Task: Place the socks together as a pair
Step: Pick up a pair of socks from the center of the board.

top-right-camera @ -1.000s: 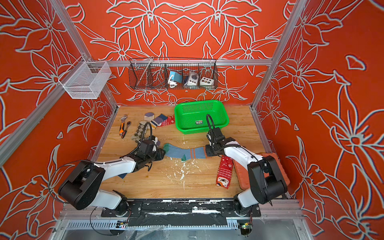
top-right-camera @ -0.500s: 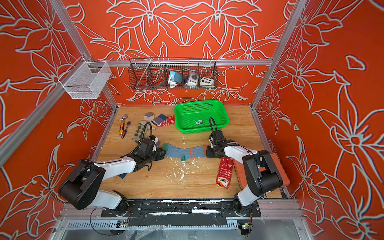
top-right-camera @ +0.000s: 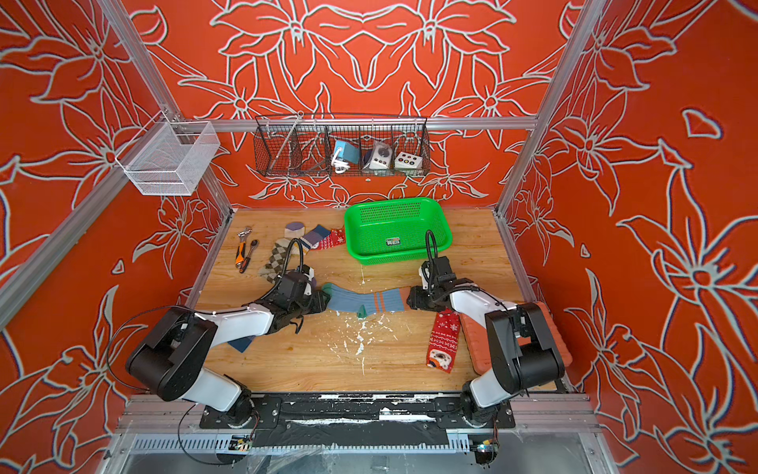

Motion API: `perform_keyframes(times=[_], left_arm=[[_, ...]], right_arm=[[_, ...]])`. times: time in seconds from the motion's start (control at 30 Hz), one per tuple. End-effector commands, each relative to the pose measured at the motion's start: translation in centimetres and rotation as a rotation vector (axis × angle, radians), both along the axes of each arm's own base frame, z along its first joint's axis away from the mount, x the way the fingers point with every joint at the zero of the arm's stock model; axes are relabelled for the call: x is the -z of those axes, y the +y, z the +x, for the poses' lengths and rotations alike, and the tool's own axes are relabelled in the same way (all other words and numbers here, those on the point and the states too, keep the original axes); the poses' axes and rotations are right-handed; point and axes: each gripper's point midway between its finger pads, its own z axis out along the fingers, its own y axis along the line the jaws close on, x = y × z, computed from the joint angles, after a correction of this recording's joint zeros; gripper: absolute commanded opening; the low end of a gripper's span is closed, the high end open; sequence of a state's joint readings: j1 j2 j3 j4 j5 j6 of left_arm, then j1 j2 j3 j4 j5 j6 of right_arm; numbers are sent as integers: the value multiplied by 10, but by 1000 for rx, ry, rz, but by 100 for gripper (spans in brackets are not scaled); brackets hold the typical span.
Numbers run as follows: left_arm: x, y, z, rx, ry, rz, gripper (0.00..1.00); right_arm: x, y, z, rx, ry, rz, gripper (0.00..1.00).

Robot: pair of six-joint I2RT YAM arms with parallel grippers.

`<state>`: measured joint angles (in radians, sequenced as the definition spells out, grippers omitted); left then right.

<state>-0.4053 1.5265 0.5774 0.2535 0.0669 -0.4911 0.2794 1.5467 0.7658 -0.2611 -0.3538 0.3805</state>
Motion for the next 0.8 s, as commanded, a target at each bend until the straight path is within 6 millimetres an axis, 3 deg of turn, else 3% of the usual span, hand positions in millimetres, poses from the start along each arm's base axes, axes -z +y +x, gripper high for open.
perform_keyframes(times=[0.0, 0.13, 0.23, 0.33, 0.37, 0.57, 0.77], left_arm=[[-4, -5, 8, 11, -19, -19, 38], [0, -10, 8, 29, -9, -41, 30], [0, -15, 8, 44, -14, -67, 15], [0, -17, 6, 51, -16, -78, 1], [-2, -17, 6, 51, -22, -83, 0], [-25, -25, 9, 74, -56, -128, 0], [-84, -33, 13, 105, -129, -157, 0]], right_arm=[[1, 7, 6, -2, 3, 37, 54], [7, 13, 3, -10, 24, 74, 34], [4, 15, 1, -17, 19, 88, 16], [-7, 19, -1, -24, 1, 122, 3], [-11, 21, -2, -27, -4, 140, 1], [-51, 25, 0, -55, -71, 176, 0], [-108, 33, 16, -80, -157, 210, 0]])
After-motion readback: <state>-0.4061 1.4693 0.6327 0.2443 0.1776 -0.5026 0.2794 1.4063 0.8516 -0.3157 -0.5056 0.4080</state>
